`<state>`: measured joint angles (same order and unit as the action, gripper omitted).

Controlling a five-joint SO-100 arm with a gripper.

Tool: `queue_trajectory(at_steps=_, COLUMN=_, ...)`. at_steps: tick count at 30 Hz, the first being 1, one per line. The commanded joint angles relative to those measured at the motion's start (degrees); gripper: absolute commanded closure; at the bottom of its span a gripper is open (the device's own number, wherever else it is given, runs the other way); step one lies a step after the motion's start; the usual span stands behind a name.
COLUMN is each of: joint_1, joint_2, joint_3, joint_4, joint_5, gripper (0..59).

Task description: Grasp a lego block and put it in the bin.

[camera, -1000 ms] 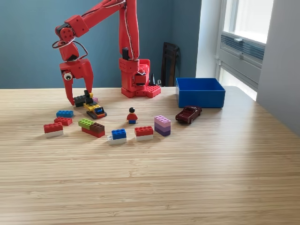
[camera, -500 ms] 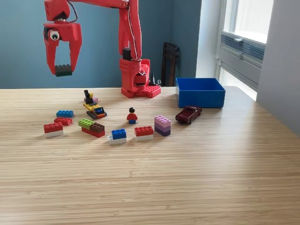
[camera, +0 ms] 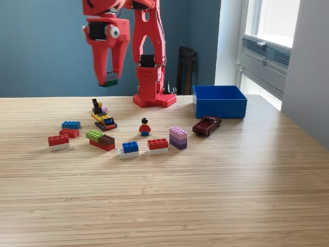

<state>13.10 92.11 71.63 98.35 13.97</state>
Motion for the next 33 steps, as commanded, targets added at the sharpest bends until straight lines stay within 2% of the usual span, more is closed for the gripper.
queue_trajectory(at_steps=1, joint_1=-17.9, joint_2=1.3, joint_3=1.1, joint_4=1.2, joint_5=4.8, gripper=58.6)
queue_trajectory(at_steps=8, joint_1=-41.0, joint_2=1.8, joint_3=3.4, joint_4=1.2, joint_5=10.2, gripper=58.6)
queue_trajectory(at_steps=19, joint_1=-70.8, joint_2=1.8, joint_3=5.4, joint_4=1.3, joint_5=14.8, gripper=58.6)
queue_trajectory(at_steps=25, joint_1=-79.9, joint_2=1.8, joint_3=10.1, joint_4=1.3, joint_5=16.8, gripper=58.6)
queue_trajectory(at_steps=33, joint_1=-83.7, joint_2=1.9, joint_3=12.9, joint_4=1.3, joint_5=17.1, gripper=58.6)
